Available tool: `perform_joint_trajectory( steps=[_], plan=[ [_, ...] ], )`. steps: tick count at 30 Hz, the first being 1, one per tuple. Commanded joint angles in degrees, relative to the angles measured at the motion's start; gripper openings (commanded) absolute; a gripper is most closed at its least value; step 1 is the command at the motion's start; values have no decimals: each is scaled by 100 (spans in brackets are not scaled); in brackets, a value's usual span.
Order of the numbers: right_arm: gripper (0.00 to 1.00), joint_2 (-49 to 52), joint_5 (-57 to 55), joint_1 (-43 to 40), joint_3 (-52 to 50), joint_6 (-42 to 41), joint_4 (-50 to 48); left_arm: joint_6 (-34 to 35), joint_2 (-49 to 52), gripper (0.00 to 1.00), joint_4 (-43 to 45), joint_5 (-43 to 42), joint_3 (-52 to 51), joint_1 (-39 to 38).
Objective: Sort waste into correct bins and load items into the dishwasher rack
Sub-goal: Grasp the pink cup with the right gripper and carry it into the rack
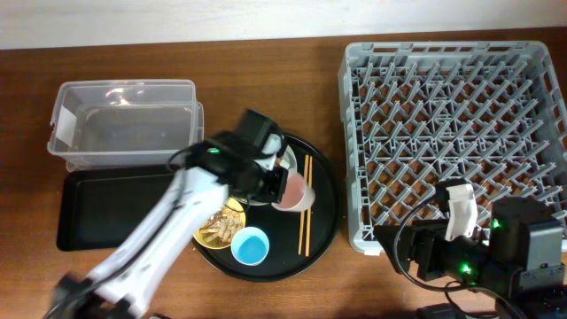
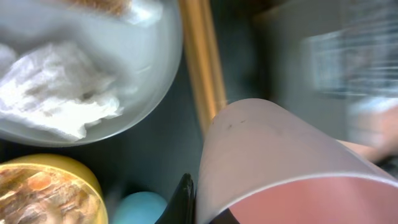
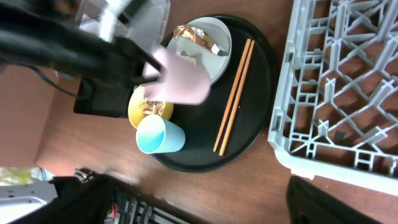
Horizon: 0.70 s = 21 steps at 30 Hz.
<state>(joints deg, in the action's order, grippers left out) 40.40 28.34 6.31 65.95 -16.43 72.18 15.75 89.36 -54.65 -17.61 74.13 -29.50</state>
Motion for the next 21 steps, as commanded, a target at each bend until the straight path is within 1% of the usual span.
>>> perform_joint_trajectory(
  steps=[1, 3, 4, 5, 8, 10, 12, 16, 17, 18, 19, 21],
  plan=[
    [84, -7, 638, -33, 44, 573, -170, -1082, -649, 0, 7, -3480, 170, 761],
    [84, 0, 1449, -33, -59, 802, -573, -1591, -734, 0, -35, -5230, 168, 1154],
    [84, 9, 1775, -33, -144, 807, -887, -1775, -743, 0, -33, -5840, 168, 1237],
    [84, 26, 2044, -33, -232, 802, -1255, -1827, -743, 0, -28, -6247, 168, 1246],
    [85, 330, 2704, -9, -306, 389, -2341, -1827, -743, 0, -17, -6651, 168, 1104],
    [85, 619, 3130, 177, -306, 365, -2712, -1869, -743, 0, -2, -6704, 168, 1049],
    [84, 898, 3279, 498, -306, 328, -2863, -1891, -743, 0, -4, -6675, 168, 1038],
    [69, 1401, 3250, 1405, -306, 330, -3222, -1888, -743, 0, -4, -6314, 168, 1038],
    [65, 1451, 3246, 1484, -306, 330, -3252, -1888, -743, 0, -7, -6317, 168, 1038],
    [56, 1550, 3230, 1585, -306, 328, -3285, -1888, -743, 0, -7, -6317, 168, 1038],
    [51, 1620, 3230, 1585, -306, 330, -3285, -1888, -743, 0, -11, -6317, 168, 1038],
    [51, 1617, 3233, 1530, -302, 328, -3311, -1888, -743, 0, -11, -6314, 168, 1038]
  ],
)
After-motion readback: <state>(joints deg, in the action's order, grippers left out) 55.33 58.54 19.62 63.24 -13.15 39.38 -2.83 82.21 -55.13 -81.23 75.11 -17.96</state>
